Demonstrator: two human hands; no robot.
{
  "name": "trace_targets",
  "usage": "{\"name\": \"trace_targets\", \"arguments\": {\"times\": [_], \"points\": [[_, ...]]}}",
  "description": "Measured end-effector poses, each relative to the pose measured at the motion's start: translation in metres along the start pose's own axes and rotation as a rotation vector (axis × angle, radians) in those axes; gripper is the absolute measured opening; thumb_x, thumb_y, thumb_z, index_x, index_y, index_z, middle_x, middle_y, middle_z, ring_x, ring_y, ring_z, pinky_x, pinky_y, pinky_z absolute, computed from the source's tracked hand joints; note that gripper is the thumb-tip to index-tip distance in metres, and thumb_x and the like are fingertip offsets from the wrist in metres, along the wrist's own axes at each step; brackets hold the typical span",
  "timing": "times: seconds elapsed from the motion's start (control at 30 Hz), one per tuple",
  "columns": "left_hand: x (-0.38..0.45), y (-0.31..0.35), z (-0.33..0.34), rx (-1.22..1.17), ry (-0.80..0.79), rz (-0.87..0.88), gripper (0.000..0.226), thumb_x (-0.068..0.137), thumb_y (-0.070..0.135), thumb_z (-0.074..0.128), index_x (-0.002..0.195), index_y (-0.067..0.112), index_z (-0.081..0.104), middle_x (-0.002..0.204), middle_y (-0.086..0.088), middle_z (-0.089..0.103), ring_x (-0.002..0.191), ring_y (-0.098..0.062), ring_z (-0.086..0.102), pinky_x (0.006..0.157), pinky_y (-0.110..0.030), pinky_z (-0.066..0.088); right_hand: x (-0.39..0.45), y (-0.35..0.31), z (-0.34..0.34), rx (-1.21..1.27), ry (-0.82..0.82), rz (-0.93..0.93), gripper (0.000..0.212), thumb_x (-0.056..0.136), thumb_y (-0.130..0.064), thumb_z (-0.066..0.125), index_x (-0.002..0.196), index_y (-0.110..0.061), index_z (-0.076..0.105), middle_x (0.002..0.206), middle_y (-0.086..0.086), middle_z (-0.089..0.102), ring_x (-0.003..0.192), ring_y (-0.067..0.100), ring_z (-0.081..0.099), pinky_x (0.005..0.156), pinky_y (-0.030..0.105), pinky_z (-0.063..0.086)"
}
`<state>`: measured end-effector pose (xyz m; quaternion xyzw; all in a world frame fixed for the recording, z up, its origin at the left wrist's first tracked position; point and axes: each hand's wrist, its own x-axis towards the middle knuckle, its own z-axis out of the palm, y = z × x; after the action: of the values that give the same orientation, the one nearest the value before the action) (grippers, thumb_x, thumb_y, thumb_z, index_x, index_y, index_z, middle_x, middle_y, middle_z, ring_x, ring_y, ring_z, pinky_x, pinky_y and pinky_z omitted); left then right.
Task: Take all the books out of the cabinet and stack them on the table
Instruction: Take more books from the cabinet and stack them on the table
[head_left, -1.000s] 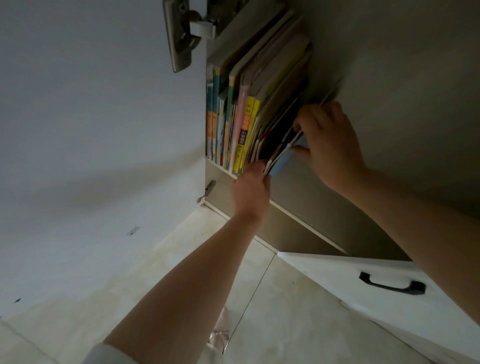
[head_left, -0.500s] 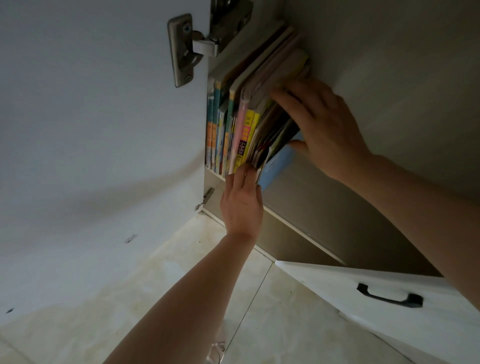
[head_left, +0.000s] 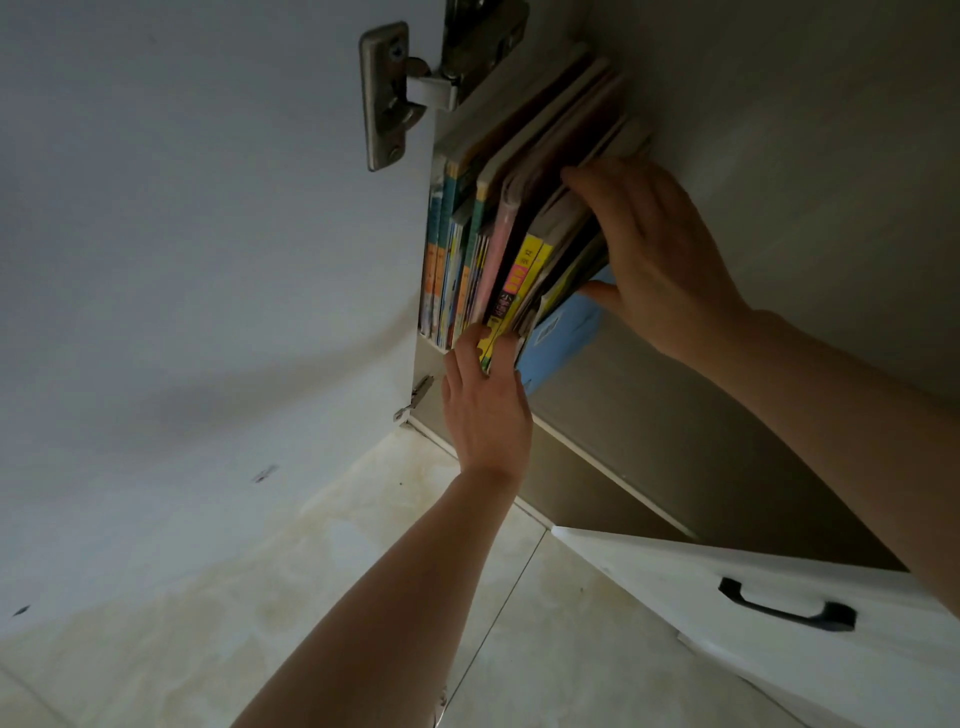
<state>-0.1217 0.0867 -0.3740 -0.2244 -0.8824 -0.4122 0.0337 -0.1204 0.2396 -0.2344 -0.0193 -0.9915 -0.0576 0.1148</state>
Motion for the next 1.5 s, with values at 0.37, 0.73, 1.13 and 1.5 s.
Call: {"name": "trace_targets", "arguments": {"times": [0.37, 0.73, 1.13, 1.5], "points": [[-0.004, 0.01, -0.003, -0.235, 0.012, -0.135, 0.08, 0.08, 0.009, 0.075, 0.141, 0.023, 0.024, 0.144, -0.01, 0.044, 0.133, -0.023, 0.043, 0.1, -0.034, 0.044, -0.012, 0.001, 0.0, 0.006, 0.023, 0.046, 0.074, 0.068, -0.016, 0.079, 0.134, -0.011, 0.045, 0.136, 0.021, 0.043, 0.123, 0.036, 0.038, 0.093, 0.044, 0.048], [0.035, 0.006, 0.009, -0.251, -0.201, -0.143, 0.075, 0.073, 0.023, 0.08, 0.136, 0.017, 0.04, 0.129, -0.007, 0.058, 0.12, -0.026, 0.057, 0.094, -0.04, 0.054, -0.038, -0.007, 0.012, 0.108, 0.086, 0.154, 0.079, 0.073, -0.007, 0.076, 0.14, -0.017, 0.035, 0.143, 0.013, 0.029, 0.134, 0.032, 0.032, 0.092, 0.046, 0.053], [-0.017, 0.006, -0.041, -0.176, -0.149, -0.136, 0.045, 0.076, 0.024, 0.08, 0.112, 0.015, 0.056, 0.1, 0.001, 0.074, 0.084, -0.014, 0.069, 0.061, 0.006, 0.028, -0.07, -0.047, -0.022, 0.135, -0.034, 0.058, 0.09, 0.074, -0.005, 0.075, 0.148, -0.028, 0.028, 0.153, 0.012, 0.029, 0.142, 0.035, 0.027, 0.089, 0.039, 0.051], [-0.034, -0.06, -0.081, -0.389, -0.347, -0.175, 0.052, 0.069, 0.032, 0.076, 0.114, 0.007, 0.068, 0.105, -0.004, 0.073, 0.098, -0.024, 0.069, 0.083, -0.04, 0.058, -0.119, -0.038, 0.007, 1.024, -0.159, 1.003, 0.13, 0.059, -0.007, 0.088, 0.15, -0.035, -0.001, 0.157, 0.007, 0.023, 0.141, 0.019, 0.03, 0.096, 0.009, 0.034]]}}
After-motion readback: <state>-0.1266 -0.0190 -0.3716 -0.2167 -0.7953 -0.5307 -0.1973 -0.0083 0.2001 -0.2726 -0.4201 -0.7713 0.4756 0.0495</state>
